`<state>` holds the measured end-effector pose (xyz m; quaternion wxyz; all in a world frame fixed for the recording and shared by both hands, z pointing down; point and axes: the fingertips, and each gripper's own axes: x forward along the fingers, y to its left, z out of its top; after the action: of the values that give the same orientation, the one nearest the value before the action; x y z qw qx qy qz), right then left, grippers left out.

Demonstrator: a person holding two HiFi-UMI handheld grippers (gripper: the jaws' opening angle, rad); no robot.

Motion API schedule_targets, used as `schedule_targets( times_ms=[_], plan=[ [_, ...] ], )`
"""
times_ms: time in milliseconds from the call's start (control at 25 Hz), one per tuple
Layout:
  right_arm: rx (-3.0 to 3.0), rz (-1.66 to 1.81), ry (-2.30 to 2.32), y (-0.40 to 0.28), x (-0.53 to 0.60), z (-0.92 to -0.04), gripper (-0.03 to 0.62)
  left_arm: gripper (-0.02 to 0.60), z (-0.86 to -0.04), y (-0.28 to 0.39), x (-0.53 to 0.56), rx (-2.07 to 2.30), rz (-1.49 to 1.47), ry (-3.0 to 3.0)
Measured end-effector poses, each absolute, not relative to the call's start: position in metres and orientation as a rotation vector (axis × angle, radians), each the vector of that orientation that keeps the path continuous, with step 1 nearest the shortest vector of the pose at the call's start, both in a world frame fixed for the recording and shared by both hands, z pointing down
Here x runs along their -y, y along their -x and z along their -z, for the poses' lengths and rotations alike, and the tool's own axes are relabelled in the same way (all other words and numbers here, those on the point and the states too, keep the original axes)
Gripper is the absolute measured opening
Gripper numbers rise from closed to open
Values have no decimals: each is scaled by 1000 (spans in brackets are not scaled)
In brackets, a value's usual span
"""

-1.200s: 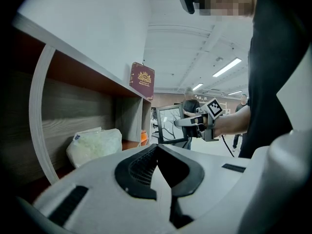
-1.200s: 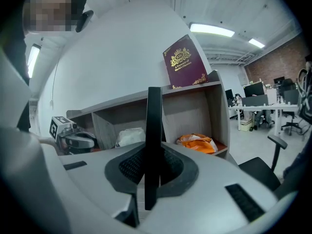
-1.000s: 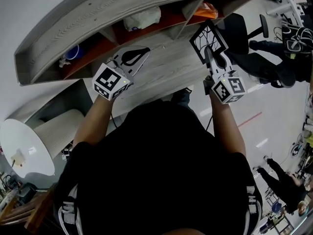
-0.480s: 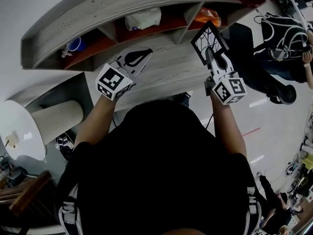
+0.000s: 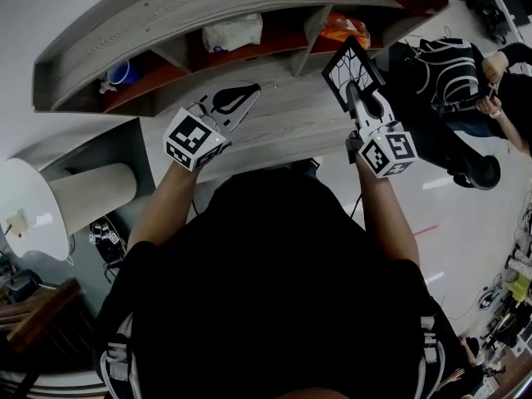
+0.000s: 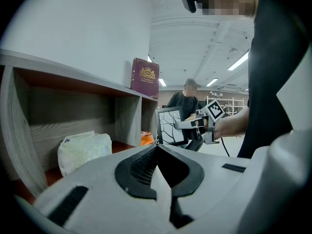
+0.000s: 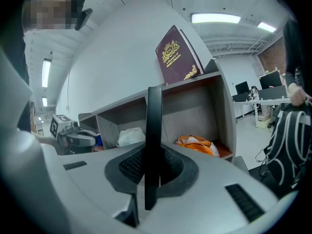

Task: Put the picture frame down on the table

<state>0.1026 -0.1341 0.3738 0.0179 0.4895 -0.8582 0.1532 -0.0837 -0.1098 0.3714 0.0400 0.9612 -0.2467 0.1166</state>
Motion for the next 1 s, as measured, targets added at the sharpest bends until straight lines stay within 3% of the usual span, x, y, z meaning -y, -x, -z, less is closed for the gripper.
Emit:
schedule_targets(
  times_ms=[1000],
  plan=[
    [2642,-559,-1413,-114,149,-404,34,17,-395,47,125,697,-442,-2924]
  ],
)
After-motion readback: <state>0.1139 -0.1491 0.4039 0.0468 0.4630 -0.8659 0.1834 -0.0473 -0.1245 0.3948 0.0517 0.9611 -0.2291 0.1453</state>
